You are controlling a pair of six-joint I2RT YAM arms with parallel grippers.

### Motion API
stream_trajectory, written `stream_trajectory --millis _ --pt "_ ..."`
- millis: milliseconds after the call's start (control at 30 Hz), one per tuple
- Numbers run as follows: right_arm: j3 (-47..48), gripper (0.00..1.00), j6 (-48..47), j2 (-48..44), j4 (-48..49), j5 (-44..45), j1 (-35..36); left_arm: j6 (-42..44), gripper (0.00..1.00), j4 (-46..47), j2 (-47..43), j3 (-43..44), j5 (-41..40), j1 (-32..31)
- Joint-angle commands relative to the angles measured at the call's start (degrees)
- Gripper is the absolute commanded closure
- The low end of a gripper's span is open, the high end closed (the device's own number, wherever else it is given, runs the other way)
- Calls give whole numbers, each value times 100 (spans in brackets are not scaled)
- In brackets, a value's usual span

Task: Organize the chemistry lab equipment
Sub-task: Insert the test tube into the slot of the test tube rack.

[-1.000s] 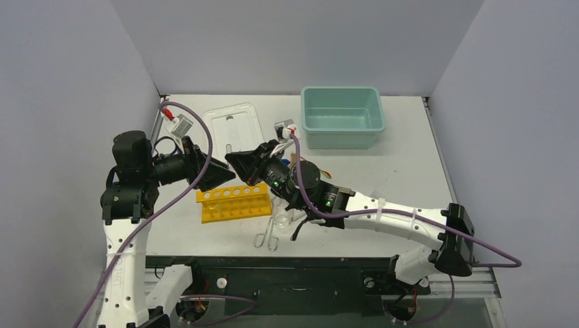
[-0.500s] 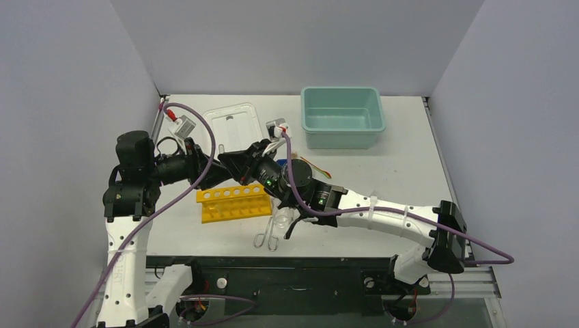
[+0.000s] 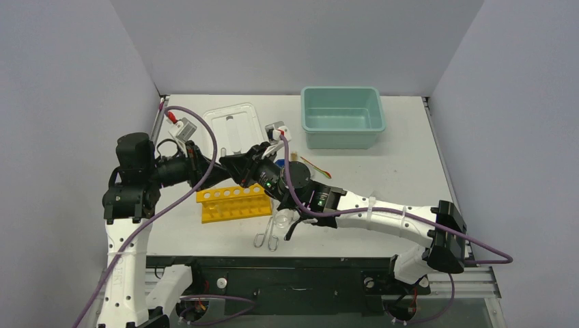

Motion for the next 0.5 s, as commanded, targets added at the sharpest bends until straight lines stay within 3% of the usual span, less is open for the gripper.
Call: stream_trajectory --millis 0,100,233,467 --pt "95 96 -7 -204 -218 -96 31 378 100 -47 -69 51 -45 -10" --pt "281 79 -3 -281 -657 -253 -114 587 100 -289 -85 91 -118 -9" --pt "757 64 52 -268 -1739 -770 -417 902 100 -477 -107 159 -171 -9" --pt "1248 60 99 -173 -2469 -1429 -616 1008 100 -569 -91 184 -182 -15"
